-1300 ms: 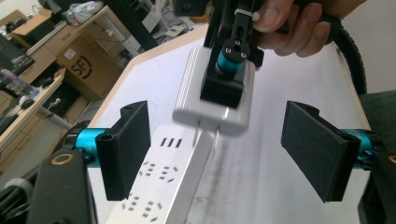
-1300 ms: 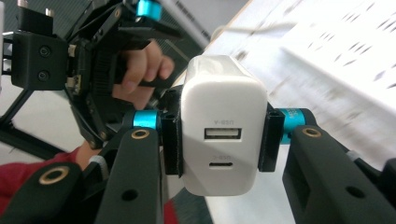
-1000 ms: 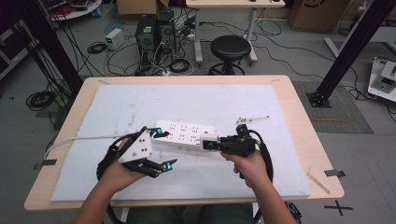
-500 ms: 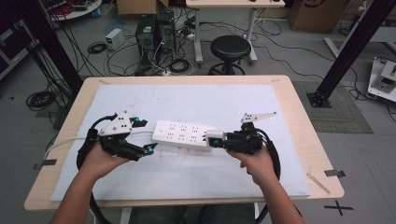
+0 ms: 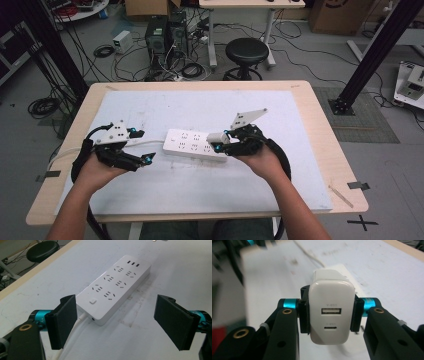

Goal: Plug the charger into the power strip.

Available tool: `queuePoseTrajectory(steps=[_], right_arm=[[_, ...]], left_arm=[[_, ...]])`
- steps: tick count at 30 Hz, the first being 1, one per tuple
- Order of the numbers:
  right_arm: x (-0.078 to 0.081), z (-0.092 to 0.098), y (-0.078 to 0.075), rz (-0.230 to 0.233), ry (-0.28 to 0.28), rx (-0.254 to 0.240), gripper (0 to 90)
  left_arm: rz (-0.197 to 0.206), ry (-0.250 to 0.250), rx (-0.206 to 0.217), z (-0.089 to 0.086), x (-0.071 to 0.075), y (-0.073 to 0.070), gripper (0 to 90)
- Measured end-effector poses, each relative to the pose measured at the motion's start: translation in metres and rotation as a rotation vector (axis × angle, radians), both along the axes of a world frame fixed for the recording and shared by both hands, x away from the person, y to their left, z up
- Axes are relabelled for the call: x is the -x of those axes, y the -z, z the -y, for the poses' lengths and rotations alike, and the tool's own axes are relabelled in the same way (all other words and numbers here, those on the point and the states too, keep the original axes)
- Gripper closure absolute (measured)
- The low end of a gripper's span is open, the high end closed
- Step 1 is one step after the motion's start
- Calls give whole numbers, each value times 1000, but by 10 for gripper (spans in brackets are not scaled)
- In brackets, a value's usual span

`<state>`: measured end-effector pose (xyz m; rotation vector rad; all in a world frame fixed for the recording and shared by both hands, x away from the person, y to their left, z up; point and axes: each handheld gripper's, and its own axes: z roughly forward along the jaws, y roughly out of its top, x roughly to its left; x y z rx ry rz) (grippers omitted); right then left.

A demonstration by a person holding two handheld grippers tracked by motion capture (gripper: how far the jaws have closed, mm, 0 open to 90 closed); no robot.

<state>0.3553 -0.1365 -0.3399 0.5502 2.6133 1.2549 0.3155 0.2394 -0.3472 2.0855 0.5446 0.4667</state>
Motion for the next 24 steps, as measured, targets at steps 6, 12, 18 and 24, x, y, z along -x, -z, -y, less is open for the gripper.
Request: queuePoseTrajectory(steps=[6, 12, 18, 24], right_arm=[[-13, -17, -10, 84, -31, 221, 629], [-28, -34, -16, 61, -88, 383, 630], [-58, -63, -14, -22, -184, 578, 629], [-79, -82, -2, -104, -222, 699, 629]], left_arm=[[-8, -2, 0, -6, 0, 5, 188], [-16, -4, -13, -11, 0, 10, 188], [-18, 2, -36, -16, 1, 13, 188], [-28, 8, -31, -18, 4, 17, 188]])
